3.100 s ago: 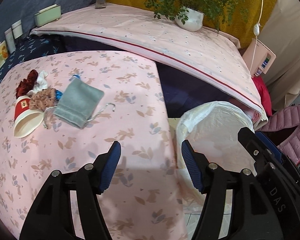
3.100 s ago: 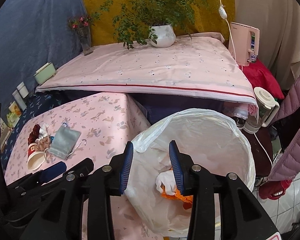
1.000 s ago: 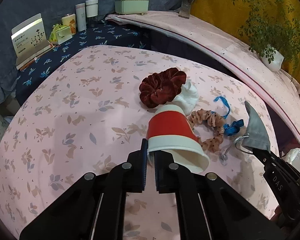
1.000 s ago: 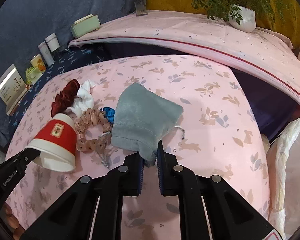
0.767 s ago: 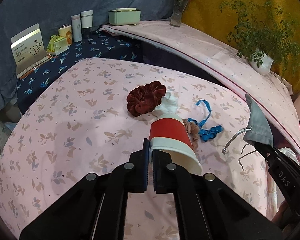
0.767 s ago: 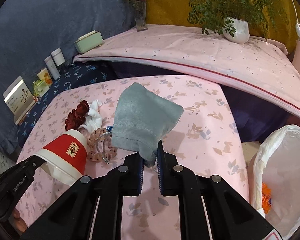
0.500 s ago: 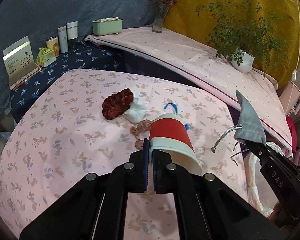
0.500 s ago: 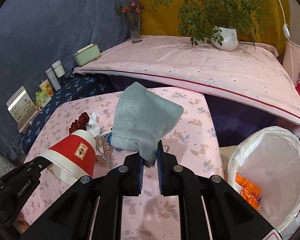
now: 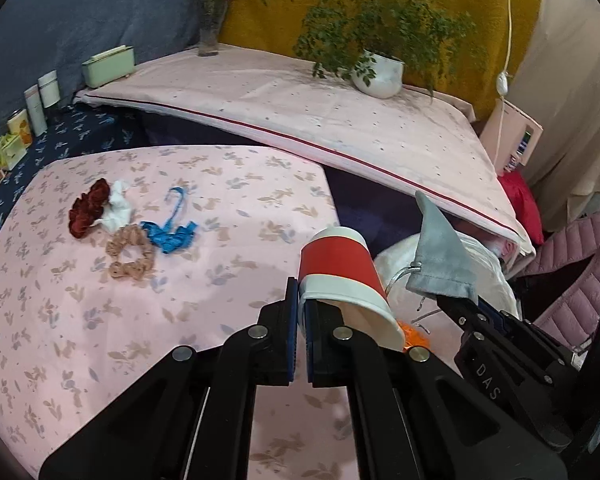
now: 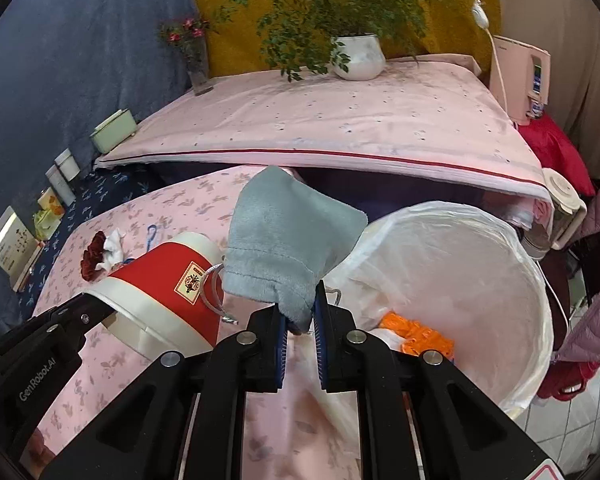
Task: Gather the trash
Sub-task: 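Carry the paper cup and grey-green pouch over the bin and release both, then move both open tools back over the table toward the scrunchies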
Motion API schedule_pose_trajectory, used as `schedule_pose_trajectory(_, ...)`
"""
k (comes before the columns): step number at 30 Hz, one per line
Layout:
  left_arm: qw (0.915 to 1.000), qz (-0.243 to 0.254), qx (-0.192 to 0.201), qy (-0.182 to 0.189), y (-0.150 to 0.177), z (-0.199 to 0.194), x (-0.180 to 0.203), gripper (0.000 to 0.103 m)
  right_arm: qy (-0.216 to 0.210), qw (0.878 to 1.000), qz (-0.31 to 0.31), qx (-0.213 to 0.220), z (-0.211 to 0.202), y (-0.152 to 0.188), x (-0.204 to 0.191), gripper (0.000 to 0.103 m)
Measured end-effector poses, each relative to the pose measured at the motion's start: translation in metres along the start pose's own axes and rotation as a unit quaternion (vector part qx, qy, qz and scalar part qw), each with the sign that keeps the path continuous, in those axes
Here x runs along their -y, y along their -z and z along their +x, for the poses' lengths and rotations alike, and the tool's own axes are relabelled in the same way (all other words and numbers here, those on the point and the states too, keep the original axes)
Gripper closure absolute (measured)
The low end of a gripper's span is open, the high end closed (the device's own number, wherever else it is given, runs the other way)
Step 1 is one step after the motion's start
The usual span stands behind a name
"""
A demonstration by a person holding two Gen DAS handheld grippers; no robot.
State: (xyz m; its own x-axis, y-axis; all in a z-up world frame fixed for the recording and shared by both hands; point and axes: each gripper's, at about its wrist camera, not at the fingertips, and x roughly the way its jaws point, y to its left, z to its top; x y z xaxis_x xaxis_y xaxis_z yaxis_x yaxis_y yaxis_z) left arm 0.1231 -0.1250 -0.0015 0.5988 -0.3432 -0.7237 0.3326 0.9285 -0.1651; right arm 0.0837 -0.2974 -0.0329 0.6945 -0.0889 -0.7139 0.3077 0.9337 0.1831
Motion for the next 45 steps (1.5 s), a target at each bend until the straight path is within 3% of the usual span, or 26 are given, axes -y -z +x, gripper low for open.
schedule_pose_trajectory(13,0.9968,0.055,-0.038,0.045,0.015,0.033,0.075,0.1,0.033,0.998,0.052,-0.022,0.004,0.019,0.076,0.091)
schedule_pose_trajectory(16,0.9961,0.064,-0.041,0.045,0.017,0.038,0.083,0.097,0.037,0.997,0.059,-0.022,0.006,0.021,0.082,0.085)
schedule_pose_trajectory(17,0.9962,0.064,-0.042,0.042,0.018,0.038,0.084,0.094,0.042,0.997,0.06,-0.019,0.005,0.021,0.084,0.082)
schedule_pose_trajectory(18,0.9964,0.063,-0.044,0.036,0.018,0.04,0.084,0.087,0.044,0.997,0.062,-0.017,0.004,0.022,0.085,0.072)
schedule_pose_trajectory(19,0.9966,0.061,-0.047,0.03,0.019,0.041,0.084,0.066,0.044,0.997,0.064,-0.013,0.003,0.022,0.087,0.068)
schedule_pose_trajectory(20,0.9971,0.056,-0.046,0.023,0.019,0.042,0.083,0.053,0.045,0.997,0.066,-0.009,0.002,0.022,0.088,0.063)
schedule_pose_trajectory(21,0.9977,0.05,-0.042,0.019,0.019,0.041,0.081,0.05,0.046,0.997,0.066,-0.007,0.0,0.022,0.088,0.062)
schedule_pose_trajectory(45,0.9992,-0.006,-0.03,-0.025,0.012,0.024,0.013,0.05,0.022,1.0,-0.003,0.005,-0.008,0.007,0.016,0.056)
